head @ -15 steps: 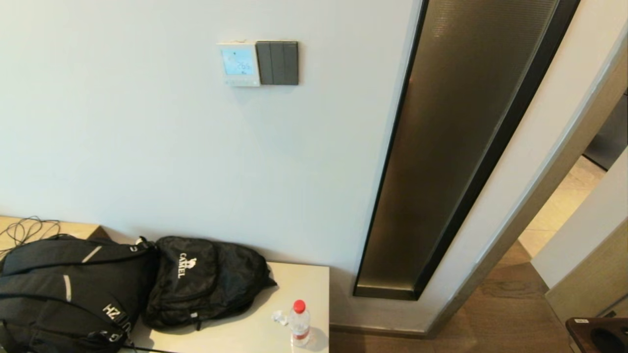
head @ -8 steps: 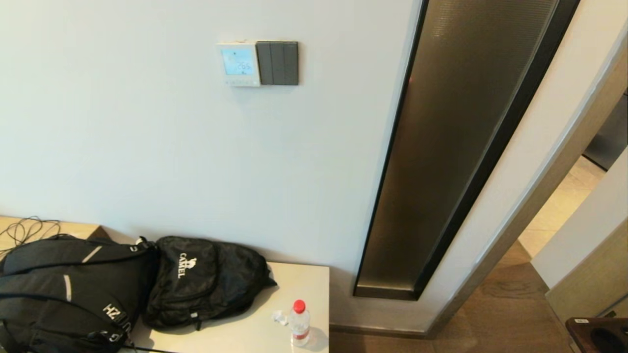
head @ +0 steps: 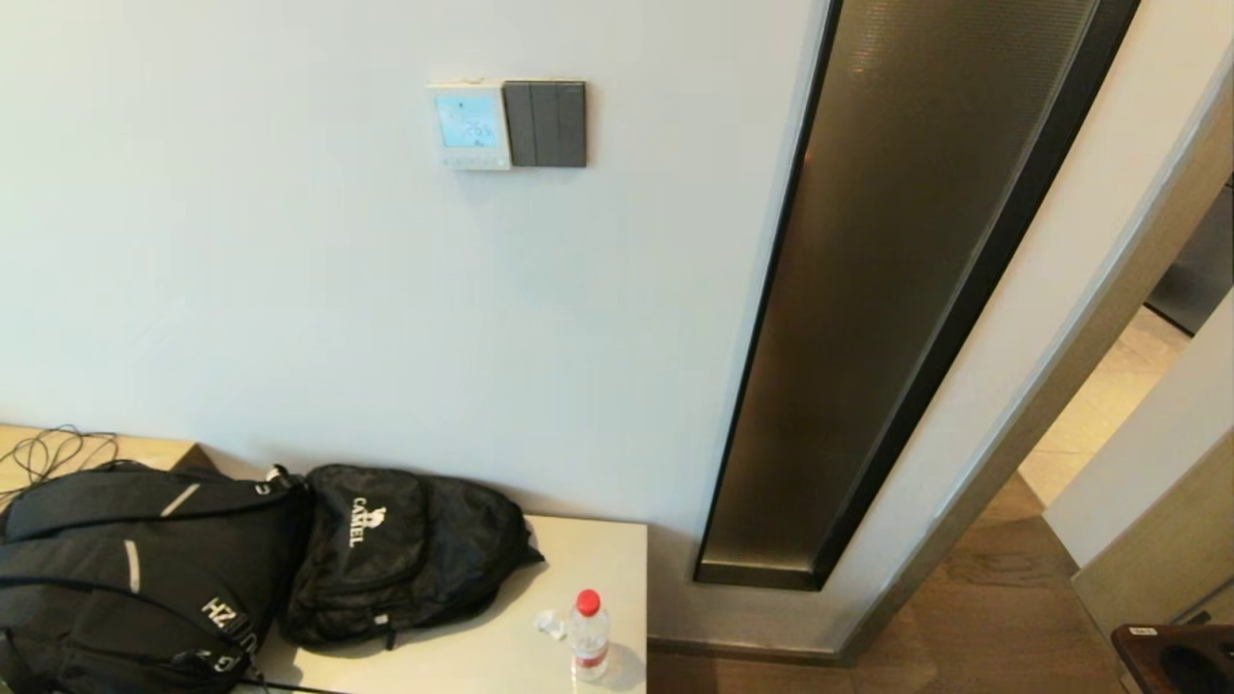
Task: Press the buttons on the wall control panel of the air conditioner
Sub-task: Turn off the central air conditioner
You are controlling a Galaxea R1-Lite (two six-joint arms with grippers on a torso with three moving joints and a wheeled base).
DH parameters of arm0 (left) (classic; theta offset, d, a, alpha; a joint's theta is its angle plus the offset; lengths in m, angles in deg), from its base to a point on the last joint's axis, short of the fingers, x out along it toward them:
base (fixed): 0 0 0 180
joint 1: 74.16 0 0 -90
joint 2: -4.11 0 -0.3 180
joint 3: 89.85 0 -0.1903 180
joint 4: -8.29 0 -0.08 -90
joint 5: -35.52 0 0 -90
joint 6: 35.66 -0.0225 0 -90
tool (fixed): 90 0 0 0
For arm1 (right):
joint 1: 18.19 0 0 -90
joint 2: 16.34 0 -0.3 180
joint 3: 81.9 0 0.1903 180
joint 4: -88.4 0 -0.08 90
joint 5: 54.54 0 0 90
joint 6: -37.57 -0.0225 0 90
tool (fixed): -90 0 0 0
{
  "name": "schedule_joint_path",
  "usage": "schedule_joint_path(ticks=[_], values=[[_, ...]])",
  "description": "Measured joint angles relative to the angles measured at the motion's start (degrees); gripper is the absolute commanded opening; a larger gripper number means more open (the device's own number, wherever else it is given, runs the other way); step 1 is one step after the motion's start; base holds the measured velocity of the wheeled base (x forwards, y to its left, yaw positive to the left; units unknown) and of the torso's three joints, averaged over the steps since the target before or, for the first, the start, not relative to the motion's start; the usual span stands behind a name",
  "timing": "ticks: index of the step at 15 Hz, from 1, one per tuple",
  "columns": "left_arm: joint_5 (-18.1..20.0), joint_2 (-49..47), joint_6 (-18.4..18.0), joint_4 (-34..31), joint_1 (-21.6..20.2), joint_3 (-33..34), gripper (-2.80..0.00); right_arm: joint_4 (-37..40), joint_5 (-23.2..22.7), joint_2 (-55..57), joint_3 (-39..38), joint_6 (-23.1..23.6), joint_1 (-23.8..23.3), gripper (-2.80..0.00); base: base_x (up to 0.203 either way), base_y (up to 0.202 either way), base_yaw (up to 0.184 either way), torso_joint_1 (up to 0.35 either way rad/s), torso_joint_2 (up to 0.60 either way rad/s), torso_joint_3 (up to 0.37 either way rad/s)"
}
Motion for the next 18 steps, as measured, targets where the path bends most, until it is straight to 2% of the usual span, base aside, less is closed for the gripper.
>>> schedule_joint_path(ticks=[2,4,7,12,18], values=[[1.4,-10.7,0.3,6.0,0.3,-5.6,-2.8,0.0,0.0,0.0,0.0,0.0,0.0,-2.8,0.0,0.0,0.0,0.0,0.0,0.0],[2.5,-20.8,0.9,9.4,0.9,-12.2,-2.8,0.0,0.0,0.0,0.0,0.0,0.0,-2.8,0.0,0.0,0.0,0.0,0.0,0.0],[2.5,-34.7,1.2,14.1,4.5,-22.3,-2.8,0.0,0.0,0.0,0.0,0.0,0.0,-2.8,0.0,0.0,0.0,0.0,0.0,0.0],[-3.7,-50.9,0.9,17.1,15.7,-35.2,-2.8,0.0,0.0,0.0,0.0,0.0,0.0,-2.8,0.0,0.0,0.0,0.0,0.0,0.0],[-7.5,-64.1,0.7,18.5,20.7,-48.0,-2.8,0.0,-0.1,0.0,0.0,0.0,0.0,-2.8,0.0,0.0,0.0,0.0,0.0,0.0]])
